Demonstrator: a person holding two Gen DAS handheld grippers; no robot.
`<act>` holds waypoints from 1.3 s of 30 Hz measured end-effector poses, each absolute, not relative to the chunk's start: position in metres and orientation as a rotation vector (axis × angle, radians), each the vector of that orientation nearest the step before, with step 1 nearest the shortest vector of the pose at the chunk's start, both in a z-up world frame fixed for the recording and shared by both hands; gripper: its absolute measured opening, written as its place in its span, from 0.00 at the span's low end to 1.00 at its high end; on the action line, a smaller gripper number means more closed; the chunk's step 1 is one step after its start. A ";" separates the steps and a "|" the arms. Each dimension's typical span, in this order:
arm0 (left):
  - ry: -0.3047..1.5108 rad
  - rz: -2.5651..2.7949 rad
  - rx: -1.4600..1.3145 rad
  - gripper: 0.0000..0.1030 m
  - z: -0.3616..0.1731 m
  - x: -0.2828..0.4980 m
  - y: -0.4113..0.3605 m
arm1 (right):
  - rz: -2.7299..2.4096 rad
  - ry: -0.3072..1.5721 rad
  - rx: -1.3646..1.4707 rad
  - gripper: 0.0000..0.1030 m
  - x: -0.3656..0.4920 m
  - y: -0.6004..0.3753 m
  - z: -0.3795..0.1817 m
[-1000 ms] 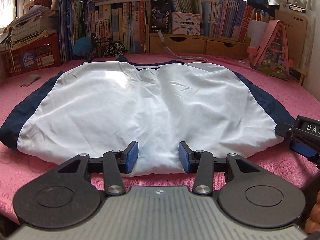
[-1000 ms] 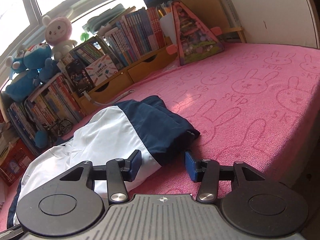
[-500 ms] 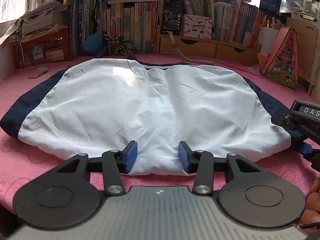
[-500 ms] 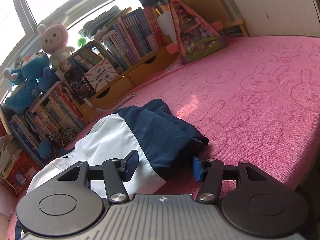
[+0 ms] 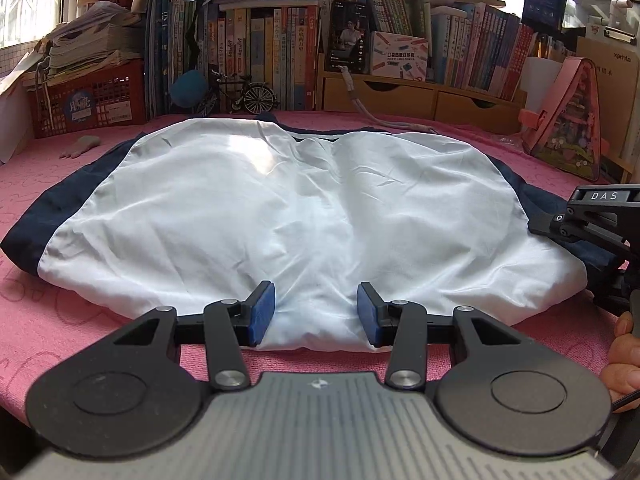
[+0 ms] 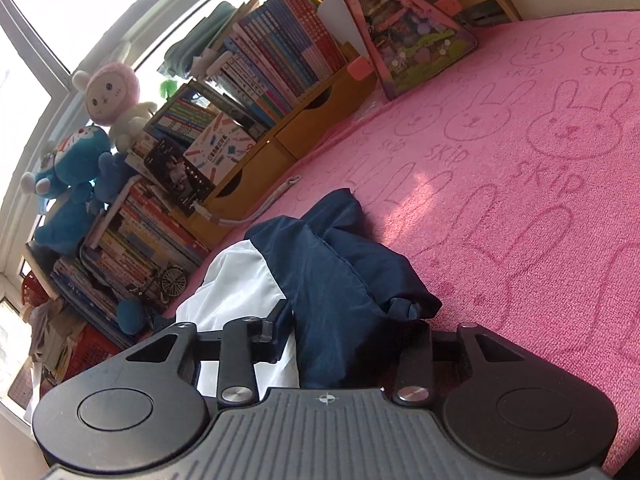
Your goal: Fold clothes
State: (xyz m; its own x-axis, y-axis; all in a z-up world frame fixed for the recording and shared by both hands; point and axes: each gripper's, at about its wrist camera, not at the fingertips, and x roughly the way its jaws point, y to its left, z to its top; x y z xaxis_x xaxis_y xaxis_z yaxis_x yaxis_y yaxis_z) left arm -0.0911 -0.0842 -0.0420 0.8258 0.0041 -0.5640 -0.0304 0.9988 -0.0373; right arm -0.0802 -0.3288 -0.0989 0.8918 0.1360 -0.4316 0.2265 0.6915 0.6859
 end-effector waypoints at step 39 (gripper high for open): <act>0.542 -0.434 -1.067 0.33 -0.079 -0.109 0.079 | 0.987 0.746 0.095 0.49 -0.014 -0.046 0.065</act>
